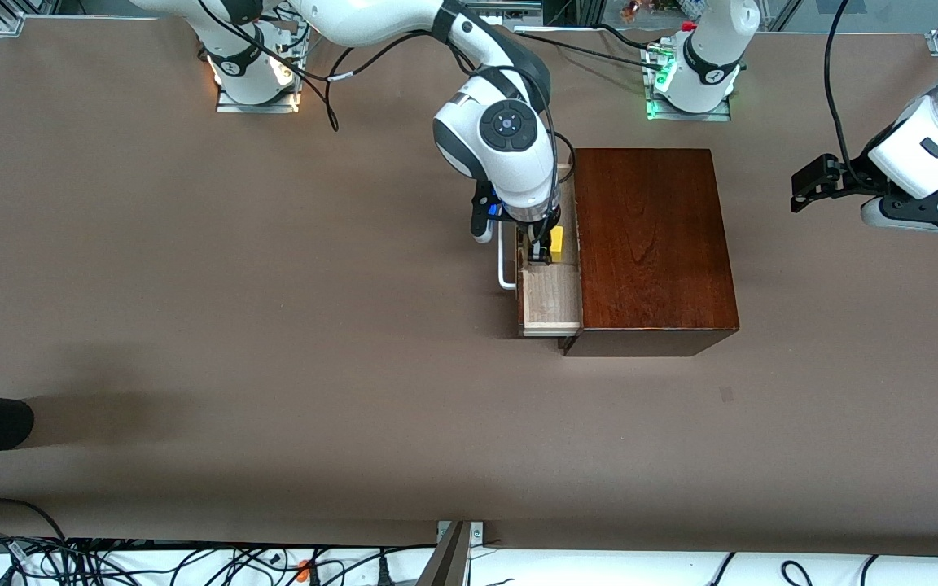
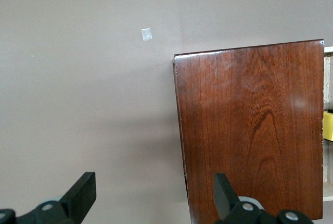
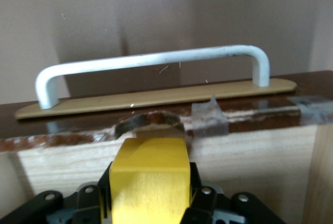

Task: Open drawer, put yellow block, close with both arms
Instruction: 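Lower the cube into the drawer and open the right gripper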

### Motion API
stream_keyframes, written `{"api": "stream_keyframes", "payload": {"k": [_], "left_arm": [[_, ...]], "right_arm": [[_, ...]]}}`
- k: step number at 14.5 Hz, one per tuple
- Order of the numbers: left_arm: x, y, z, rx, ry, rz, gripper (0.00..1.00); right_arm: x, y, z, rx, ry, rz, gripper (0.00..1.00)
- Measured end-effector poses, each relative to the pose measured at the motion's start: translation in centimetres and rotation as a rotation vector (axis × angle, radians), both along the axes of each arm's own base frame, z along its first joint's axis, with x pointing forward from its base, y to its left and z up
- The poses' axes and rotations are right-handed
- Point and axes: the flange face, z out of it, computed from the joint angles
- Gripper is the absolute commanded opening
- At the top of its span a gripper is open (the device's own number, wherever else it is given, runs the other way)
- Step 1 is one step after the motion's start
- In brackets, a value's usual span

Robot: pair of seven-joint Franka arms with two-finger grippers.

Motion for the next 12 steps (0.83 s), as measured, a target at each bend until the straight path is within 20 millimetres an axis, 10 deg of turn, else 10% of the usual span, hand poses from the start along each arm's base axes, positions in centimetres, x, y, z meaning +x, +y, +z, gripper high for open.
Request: {"api": "stream_keyframes", "payload": {"k": [2,8,12], "left_arm": [[0.0,-0.2,0.0,0.0,0.0,-0.005,1.0],[0.0,-0.5,0.0,0.0,0.0,-0.01,1.0],[0.0,-0.8,0.1,0.0,-0.002,-0.018,1.0]], "right_arm": [[-0.4,0.3,-0.8,-0.007,0.001,0.018,1.0],[0.0,-0.1,0.1,-0.036,0.012,0.023,1.0],[2.4,-3.5,9.2,-0.011,0.001,-0.007,1.0]]}}
